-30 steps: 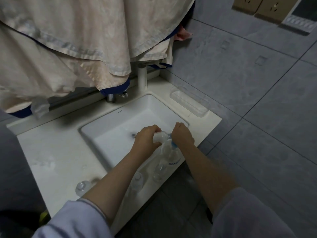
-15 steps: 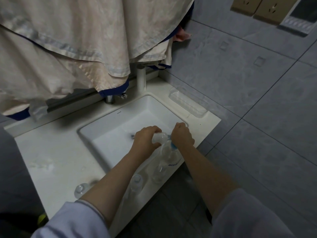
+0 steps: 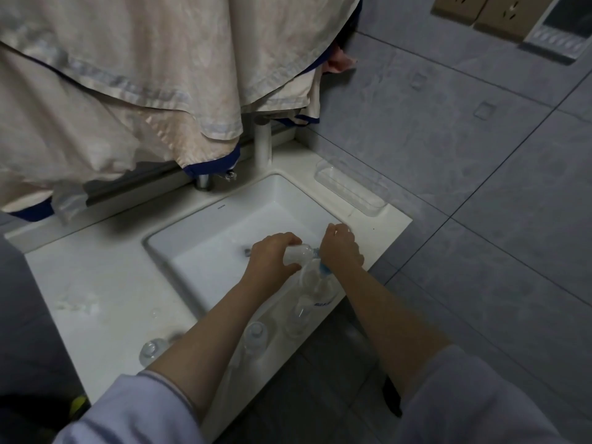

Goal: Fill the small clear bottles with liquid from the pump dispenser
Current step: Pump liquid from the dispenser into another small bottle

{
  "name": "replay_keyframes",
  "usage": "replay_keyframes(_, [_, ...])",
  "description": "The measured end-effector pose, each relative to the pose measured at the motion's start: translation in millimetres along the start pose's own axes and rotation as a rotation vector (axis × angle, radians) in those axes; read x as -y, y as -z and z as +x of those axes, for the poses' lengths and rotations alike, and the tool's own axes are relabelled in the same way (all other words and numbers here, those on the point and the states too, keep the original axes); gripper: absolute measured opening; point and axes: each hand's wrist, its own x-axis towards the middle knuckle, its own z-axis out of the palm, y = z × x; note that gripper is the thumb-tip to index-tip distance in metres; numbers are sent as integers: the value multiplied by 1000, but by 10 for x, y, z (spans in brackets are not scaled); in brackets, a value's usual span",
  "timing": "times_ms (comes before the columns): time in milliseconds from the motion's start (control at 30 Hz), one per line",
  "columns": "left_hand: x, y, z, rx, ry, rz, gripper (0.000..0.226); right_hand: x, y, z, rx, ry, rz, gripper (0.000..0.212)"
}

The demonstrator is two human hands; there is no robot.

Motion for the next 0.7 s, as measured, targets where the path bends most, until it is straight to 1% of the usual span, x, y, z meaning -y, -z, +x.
replay_keyframes(100, [2,-28,16,34,21,6,37,-1,37,35,21,-15,11,51])
replay_keyframes(200, [24,-58,47,82,64,3,42,1,16,40,10,-30,28,49])
replay_keyframes(333, [70,-92,49,153,109,13,47,-16,-43,-12,-56,10,-72,46])
replay_keyframes(467, [-21,-35,47,36,56,14,36,-5,-3,35,-6,14,-34,49])
replay_keyframes(600, [-77,5,25,50,52,7,36,-7,19,57,-38,32,-32,51])
replay_keyframes(700, [-86,27,17,51,49,-12,37,-33,-35,16,-97,53,-54,49])
